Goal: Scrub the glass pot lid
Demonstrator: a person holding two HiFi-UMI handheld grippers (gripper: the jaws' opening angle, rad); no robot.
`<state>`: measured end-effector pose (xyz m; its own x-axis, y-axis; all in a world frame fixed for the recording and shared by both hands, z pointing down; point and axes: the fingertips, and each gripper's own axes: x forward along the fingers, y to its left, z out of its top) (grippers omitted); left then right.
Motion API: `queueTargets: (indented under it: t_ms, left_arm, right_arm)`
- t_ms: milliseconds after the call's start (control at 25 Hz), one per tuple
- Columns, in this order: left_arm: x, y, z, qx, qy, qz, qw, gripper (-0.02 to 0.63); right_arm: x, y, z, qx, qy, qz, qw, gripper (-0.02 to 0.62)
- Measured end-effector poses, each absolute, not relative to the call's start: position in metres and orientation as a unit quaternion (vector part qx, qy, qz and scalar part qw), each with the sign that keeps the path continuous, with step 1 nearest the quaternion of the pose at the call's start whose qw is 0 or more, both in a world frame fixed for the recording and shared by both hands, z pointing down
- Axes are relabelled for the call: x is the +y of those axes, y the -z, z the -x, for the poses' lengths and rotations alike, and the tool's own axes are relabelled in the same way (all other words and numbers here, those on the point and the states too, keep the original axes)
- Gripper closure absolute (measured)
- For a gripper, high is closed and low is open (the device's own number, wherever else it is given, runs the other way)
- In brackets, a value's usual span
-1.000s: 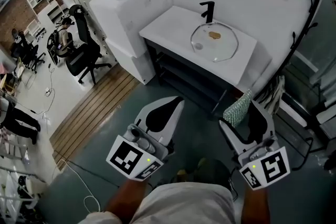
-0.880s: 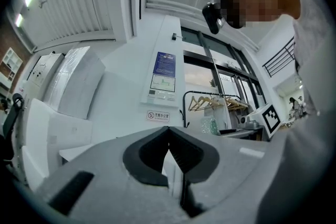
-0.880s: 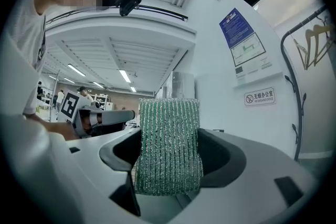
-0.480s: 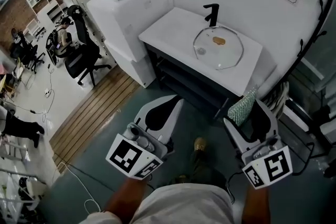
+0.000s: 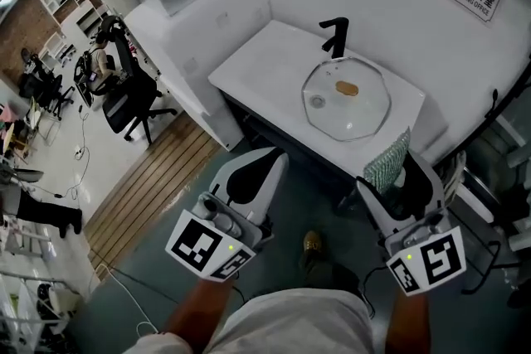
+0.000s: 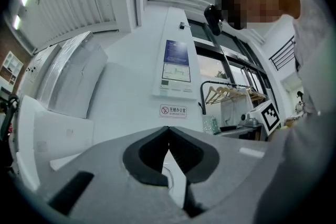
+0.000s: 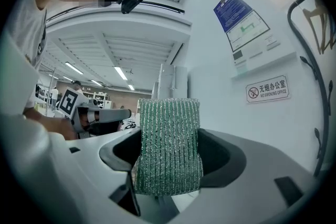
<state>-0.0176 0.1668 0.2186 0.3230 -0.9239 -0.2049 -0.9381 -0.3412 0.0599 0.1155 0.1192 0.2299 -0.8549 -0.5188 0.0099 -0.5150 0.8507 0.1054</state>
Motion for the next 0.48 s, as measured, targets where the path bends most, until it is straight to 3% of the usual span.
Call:
queueTargets:
  t_ms: [480]
  left_arm:
    - [0.043,-0.232,0.032,0.594,-0.078,0.8,0.015,0.591]
  right_arm:
    - [-0.016,-0.237,-0.108,-0.965,0.047,-0.257,0.028,0.264]
